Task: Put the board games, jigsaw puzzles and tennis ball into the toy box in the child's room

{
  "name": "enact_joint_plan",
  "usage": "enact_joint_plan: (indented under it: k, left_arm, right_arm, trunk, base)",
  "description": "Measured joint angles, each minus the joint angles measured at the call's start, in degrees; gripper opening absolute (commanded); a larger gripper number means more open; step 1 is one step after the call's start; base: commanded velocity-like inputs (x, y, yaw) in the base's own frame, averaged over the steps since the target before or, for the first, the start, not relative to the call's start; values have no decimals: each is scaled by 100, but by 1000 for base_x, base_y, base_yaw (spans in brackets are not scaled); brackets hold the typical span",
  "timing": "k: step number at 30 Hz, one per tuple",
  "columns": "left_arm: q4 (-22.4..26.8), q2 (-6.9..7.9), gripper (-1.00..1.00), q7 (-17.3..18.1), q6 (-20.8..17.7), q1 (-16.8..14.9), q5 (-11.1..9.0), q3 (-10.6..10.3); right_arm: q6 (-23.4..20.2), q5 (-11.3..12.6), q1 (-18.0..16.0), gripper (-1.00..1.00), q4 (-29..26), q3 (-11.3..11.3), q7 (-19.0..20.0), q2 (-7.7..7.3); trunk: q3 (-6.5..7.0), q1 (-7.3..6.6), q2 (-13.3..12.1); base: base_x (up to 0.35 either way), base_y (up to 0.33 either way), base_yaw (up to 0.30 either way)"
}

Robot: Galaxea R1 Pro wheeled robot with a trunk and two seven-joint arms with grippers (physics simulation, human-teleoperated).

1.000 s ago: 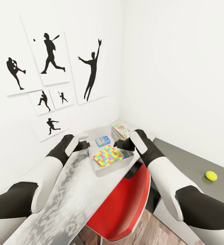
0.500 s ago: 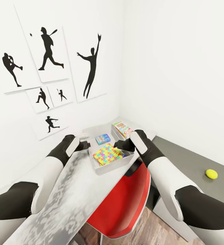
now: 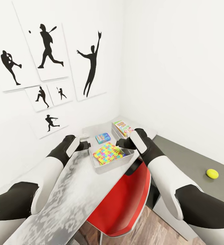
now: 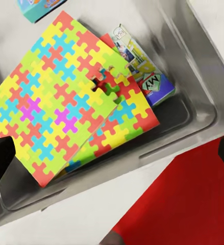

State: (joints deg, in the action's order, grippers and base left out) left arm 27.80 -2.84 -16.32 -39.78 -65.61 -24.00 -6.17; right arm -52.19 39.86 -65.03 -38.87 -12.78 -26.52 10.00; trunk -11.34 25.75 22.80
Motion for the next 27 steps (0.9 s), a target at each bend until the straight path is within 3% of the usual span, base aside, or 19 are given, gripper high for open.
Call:
enact_joint_plan:
  k: [6, 18, 27]
  left_arm:
    - [0, 0, 100, -5, 9, 5, 0, -1]
    - [-1, -7, 100, -5, 16, 9, 0, -1]
    - [0, -16, 100, -5, 20, 17, -1, 1]
  right_arm:
    - [1, -101, -6, 100, -4, 7, -10, 0]
    - [163, -124, -6, 100, -19, -1, -10, 0]
    - [185, -123, -13, 100, -18, -7, -12, 0]
  trunk:
    - [-1, 0, 0]
    - [-1, 0, 0]
    - [-1, 0, 0]
  base:
    - [0, -200, 196]
    - [0, -68, 43]
    - [0, -112, 217]
